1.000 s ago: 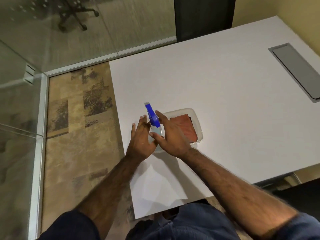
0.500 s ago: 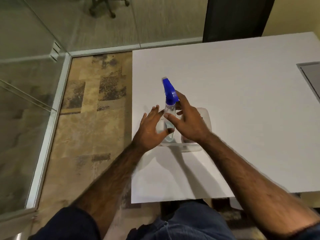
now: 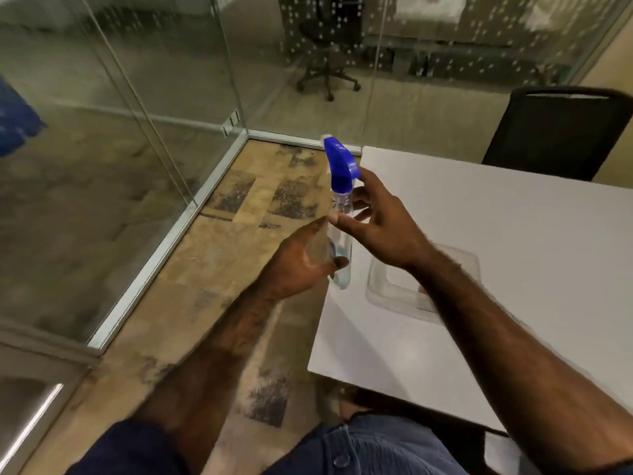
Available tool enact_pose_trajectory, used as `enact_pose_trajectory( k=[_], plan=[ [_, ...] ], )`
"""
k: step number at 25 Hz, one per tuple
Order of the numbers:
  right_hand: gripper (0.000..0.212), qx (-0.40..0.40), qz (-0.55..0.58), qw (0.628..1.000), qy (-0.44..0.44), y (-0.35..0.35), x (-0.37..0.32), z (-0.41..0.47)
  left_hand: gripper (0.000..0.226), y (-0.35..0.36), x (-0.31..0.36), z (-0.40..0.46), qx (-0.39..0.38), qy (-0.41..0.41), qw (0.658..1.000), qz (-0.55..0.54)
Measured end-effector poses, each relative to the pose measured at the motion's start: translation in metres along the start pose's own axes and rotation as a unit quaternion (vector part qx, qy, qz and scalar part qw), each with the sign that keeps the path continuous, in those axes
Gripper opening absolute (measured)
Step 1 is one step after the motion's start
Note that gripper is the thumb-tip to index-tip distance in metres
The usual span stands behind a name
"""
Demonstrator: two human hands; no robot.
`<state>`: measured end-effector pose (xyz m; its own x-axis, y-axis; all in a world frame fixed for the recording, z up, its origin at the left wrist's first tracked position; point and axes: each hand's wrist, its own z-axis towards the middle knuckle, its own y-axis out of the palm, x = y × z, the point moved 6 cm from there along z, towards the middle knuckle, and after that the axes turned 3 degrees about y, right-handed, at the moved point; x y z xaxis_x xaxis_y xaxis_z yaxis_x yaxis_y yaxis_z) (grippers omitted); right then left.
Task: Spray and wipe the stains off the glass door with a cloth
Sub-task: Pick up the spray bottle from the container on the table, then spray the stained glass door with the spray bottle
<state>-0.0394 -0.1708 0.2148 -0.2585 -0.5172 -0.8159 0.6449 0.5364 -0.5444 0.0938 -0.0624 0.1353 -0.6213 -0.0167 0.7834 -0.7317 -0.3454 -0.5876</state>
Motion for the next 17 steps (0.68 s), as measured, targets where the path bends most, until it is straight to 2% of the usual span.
enact_pose_trajectory(
  k=[2, 6, 9, 13, 17],
  plan=[
    [0.078, -0.035, 0.013, 0.999, -0.031, 0.036, -0.037, -0.003, 0.106, -0.035, -0.016, -0.040, 0.026, -0.022, 0.999, -0.009],
    [0.077, -0.108, 0.035, 0.990, -0.086, 0.115, -0.101, -0.016, 0.085, -0.100, -0.046, -0.121, 0.106, -0.065, 0.992, -0.034],
    [0.074, -0.168, 0.061, 0.976, -0.122, 0.176, -0.149, -0.031, 0.078, -0.148, -0.056, -0.188, 0.170, -0.085, 0.982, -0.016],
    [0.059, -0.247, 0.124, 0.949, -0.153, 0.253, -0.211, -0.056, 0.088, -0.196, -0.071, -0.270, 0.246, -0.113, 0.963, -0.004],
    [0.053, -0.292, 0.189, 0.924, -0.159, 0.324, -0.266, -0.085, 0.079, -0.235, -0.071, -0.343, 0.268, -0.148, 0.951, 0.039]
  ],
)
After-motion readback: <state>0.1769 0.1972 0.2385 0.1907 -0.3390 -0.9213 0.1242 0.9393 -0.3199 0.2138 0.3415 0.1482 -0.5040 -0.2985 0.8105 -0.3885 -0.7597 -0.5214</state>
